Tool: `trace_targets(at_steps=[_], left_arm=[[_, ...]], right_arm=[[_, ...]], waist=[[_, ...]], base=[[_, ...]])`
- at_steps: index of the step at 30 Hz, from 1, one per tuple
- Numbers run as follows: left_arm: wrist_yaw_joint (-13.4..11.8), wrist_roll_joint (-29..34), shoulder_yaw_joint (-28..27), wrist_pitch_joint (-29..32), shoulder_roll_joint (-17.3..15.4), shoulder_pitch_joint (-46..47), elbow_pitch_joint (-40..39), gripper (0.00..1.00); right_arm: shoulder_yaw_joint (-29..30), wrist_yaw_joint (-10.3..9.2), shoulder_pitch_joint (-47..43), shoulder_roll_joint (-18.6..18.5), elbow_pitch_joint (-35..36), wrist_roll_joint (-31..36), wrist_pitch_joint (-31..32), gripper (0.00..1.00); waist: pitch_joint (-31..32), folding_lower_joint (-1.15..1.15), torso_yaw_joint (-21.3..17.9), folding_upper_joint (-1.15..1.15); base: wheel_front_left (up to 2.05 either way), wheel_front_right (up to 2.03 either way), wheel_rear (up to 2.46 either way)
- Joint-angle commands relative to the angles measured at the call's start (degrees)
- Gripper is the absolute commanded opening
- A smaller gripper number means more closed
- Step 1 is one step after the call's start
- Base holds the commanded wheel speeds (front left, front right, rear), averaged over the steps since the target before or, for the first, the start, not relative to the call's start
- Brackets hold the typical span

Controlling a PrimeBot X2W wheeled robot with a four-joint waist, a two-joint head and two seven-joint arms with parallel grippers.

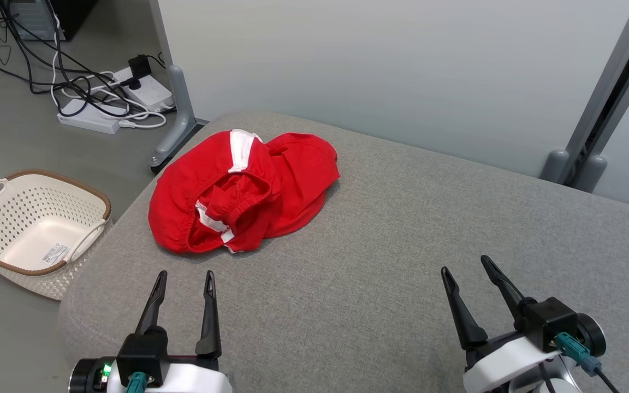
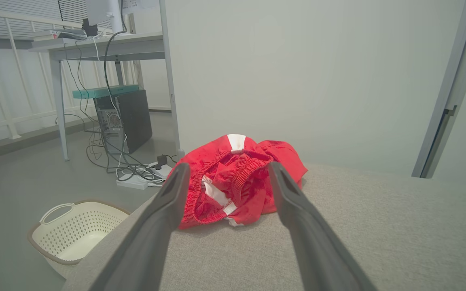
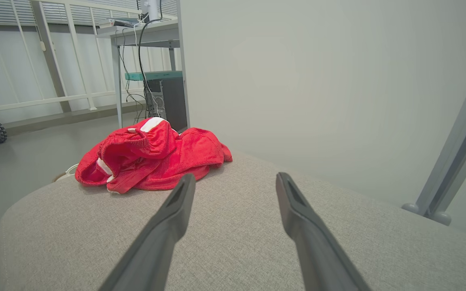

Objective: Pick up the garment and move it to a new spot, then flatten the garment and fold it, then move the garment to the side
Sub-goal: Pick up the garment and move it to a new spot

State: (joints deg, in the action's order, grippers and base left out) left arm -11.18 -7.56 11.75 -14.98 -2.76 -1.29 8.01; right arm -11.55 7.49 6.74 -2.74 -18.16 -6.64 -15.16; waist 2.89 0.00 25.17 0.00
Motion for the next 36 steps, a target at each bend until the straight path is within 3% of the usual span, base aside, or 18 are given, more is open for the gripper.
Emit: trace_targets(at_steps=[1,28,32,36], left_arm=[[-0.09,0.25,-0.29,-0.18,-0.23,-0.38,-0.19,1.00],[-0.14,-0.63,-2.76,-0.19,-0.25,0.06,-1.33,1.00],[0.85,-0.68,-4.90,-0.19,-0.21,1.29,-2.58,1.00],[3.67,-0.27,-7.79,-0.19,-0.23,4.40,-2.91,1.00]], right_arm=[[0.03,0.00,-0.35,-0.32,-0.19,-0.20,-0.14,1.00],[-0.24,0.00,0.03,-0.31,-0.13,0.51,-0.14,1.00],[0.59,0.00,0.25,-0.32,0.69,1.94,-0.14,1.00],[1.20,0.00,1.97,-0.34,1.58,4.31,-0.14,1.00]], waist=[[0.14,0.00,0.20,0.00],[0.13,0.00,1.57,0.00],[-1.07,0.00,0.13,0.00],[-4.21,0.00,-1.82,0.00]], base=[[0.00,0.00,0.00],[0.00,0.00,0.00],[0.00,0.00,0.00],[0.00,0.00,0.00]])
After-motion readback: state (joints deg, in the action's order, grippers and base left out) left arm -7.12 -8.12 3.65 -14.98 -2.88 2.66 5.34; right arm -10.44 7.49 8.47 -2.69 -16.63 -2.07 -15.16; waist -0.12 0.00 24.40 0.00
